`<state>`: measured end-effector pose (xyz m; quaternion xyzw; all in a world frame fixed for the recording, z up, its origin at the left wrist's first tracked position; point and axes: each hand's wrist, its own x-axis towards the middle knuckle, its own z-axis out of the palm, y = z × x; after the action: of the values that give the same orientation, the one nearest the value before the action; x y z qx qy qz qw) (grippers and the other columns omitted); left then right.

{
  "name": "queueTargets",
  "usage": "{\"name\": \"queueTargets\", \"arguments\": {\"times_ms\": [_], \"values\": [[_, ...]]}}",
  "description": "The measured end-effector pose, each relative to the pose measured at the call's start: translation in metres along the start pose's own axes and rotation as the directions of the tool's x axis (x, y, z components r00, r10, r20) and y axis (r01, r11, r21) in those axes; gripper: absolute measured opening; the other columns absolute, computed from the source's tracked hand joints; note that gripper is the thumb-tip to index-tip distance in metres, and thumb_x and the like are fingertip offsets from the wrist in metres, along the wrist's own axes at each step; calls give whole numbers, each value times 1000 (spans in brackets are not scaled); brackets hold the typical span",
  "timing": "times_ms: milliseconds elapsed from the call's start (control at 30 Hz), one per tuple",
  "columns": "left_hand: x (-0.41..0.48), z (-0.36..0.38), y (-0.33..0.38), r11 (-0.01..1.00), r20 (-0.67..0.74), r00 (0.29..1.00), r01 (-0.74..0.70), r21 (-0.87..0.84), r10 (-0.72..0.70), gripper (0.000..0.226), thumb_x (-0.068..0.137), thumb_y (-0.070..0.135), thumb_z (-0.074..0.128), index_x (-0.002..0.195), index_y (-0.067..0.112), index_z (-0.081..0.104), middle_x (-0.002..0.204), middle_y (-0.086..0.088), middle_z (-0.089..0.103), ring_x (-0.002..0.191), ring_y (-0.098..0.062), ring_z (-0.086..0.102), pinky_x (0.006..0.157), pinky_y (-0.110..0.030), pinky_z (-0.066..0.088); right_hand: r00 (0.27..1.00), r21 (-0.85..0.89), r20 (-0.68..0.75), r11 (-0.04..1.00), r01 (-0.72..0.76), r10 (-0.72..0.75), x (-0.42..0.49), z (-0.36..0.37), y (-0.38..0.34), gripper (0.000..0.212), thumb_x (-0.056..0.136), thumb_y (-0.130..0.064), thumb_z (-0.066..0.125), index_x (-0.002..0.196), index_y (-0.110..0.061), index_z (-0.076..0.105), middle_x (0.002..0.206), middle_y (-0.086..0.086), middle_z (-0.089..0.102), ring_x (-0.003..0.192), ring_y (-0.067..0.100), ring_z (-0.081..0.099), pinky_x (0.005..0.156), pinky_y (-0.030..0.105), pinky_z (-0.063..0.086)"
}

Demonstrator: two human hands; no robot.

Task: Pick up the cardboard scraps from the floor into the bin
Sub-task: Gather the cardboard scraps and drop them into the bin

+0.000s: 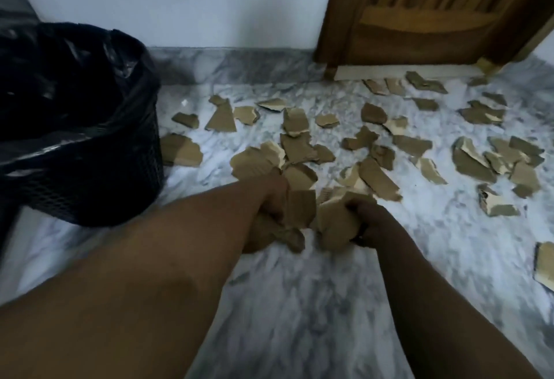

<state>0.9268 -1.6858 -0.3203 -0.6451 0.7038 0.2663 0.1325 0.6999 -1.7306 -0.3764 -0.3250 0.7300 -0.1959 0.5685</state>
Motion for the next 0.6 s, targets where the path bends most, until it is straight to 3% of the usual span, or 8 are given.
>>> {"name": "queueTargets", "arguments": {"times_ms": [33, 100, 167, 267, 367, 467, 533, 600], "values": [[7, 6, -11, 1000, -8, 1000, 0, -14, 0, 68, 81, 40, 76, 136, 9, 51, 142, -17, 43, 121, -32, 50, 91, -32, 43, 999, -62, -17, 998, 32, -33, 9, 14, -1, 55, 84, -30, 70, 132, -8, 54, 125, 20, 59, 99, 30, 59, 74, 44, 54], [17, 21, -23, 999, 2, 1000, 2, -49, -2, 71, 81, 39, 77, 138, 8, 49, 140, -15, 46, 121, -31, 52, 97, -37, 46, 985, -347, -111, 934, 86, -132, 10, 34, -5, 72, 80, -37, 72, 143, -13, 45, 135, 16, 51, 122, 35, 51, 98, 47, 49], [21, 33, -27, 995, 15, 1000, 19, -97, -17, 71, 81, 38, 77, 137, 7, 48, 136, -14, 49, 117, -31, 54, 94, -38, 49, 973, -507, -155, 859, 69, -170, 9, 42, -4, 80, 78, -43, 71, 146, -16, 41, 135, 15, 48, 128, 39, 44, 106, 48, 43], [22, 45, -24, 975, -56, 995, 70, -213, -84, 49, 85, 28, 72, 127, 8, 56, 128, -14, 55, 108, -31, 59, 81, -36, 50, 959, -524, -217, 851, 44, -184, 12, 40, -4, 97, 52, -56, 70, 138, -17, 49, 122, 11, 52, 117, 38, 52, 96, 54, 49], [23, 58, -20, 895, -171, 959, 134, -426, -226, 35, 92, 18, 59, 126, 10, 58, 128, -12, 56, 112, -30, 57, 75, -32, 38, 947, -623, -194, 778, 83, -257, 0, 43, -1, 72, 74, -50, 70, 131, -9, 55, 124, 15, 54, 118, 36, 53, 100, 51, 47], [12, 68, -17, 849, -199, 944, 129, -512, -264, 39, 94, 20, 54, 131, 9, 53, 133, -15, 53, 118, -33, 53, 79, -31, 36, 917, -671, -233, 736, 88, -322, -12, 45, 0, 69, 81, -54, 63, 131, -8, 55, 125, 15, 57, 118, 33, 55, 102, 47, 46], [1, 73, -17, 895, -210, 948, 131, -426, -239, 51, 91, 26, 59, 138, 11, 45, 144, -17, 40, 129, -37, 41, 94, -39, 39, 924, -670, -180, 730, 136, -338, -20, 47, 1, 68, 81, -55, 63, 130, -7, 57, 128, 17, 58, 120, 34, 55, 102, 44, 47], [-14, 75, -19, 967, -161, 977, 98, -237, -139, 63, 86, 37, 65, 141, 18, 40, 154, -15, 22, 139, -40, 22, 109, -51, 27, 920, -622, -184, 765, 164, -347, -29, 50, 0, 71, 74, -54, 70, 126, -7, 59, 125, 15, 60, 117, 33, 58, 94, 41, 52]]}}
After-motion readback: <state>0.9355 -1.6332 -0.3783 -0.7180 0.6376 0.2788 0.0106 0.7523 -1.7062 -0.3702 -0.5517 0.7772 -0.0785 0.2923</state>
